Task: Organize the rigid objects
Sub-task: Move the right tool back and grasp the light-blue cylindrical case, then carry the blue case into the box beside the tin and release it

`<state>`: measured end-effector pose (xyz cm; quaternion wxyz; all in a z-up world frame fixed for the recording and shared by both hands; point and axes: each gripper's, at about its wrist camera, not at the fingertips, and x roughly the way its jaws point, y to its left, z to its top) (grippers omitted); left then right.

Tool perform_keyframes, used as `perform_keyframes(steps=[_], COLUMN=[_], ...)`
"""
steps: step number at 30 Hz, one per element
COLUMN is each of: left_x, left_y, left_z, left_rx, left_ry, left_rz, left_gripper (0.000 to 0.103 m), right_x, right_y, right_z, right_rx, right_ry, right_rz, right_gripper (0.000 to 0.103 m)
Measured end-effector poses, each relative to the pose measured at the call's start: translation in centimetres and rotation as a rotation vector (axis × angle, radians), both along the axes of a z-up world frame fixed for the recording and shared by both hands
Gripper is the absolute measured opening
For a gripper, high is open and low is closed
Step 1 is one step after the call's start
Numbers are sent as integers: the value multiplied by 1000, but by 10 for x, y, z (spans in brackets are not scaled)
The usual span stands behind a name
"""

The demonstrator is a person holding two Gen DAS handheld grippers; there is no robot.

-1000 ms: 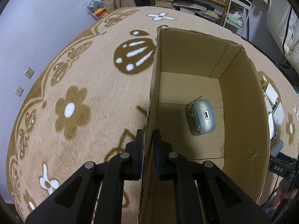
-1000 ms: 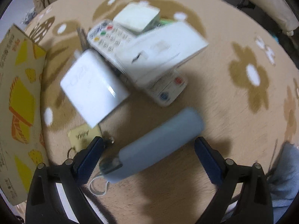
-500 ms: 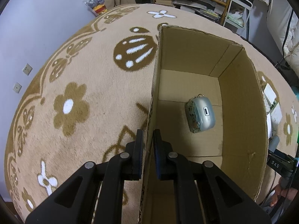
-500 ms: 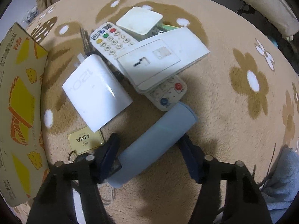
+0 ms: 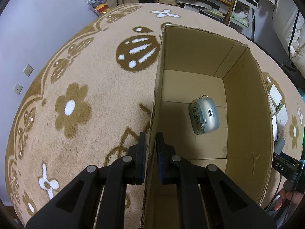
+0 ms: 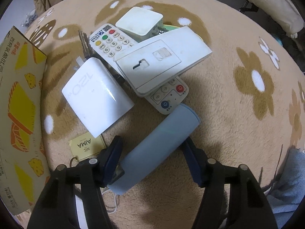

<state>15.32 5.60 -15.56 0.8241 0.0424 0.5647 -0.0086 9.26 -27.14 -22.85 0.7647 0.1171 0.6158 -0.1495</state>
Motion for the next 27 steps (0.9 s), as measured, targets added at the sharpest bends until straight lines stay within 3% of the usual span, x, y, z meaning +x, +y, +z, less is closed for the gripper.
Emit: perform_keyframes(steps=[2, 7, 12, 16, 21, 27], left_x=[0, 0, 1, 0, 0, 0], left_y=[0, 1, 1, 0, 0, 0], left_z=[0, 1, 1, 1, 0, -1], left_rx=[-4, -11, -9, -8, -3, -2], left_ry=[3, 3, 12, 13, 14, 14], left_rz=[3, 8, 9, 10, 8, 7], left_gripper=[9, 9, 9, 9, 9, 9], right_x=[1, -4, -9, -9, -4, 0], right_y=[1, -9, -25, -31, -16, -8], right_z=[0, 3, 9, 15, 35, 56], right_rx=[-7, 14, 82, 85, -11, 8], right_ry=[0, -5, -51, -74, -119, -190], right_rz=[-2, -68, -118, -124, -43, -8], right_gripper=[67, 41, 30, 30, 29, 29])
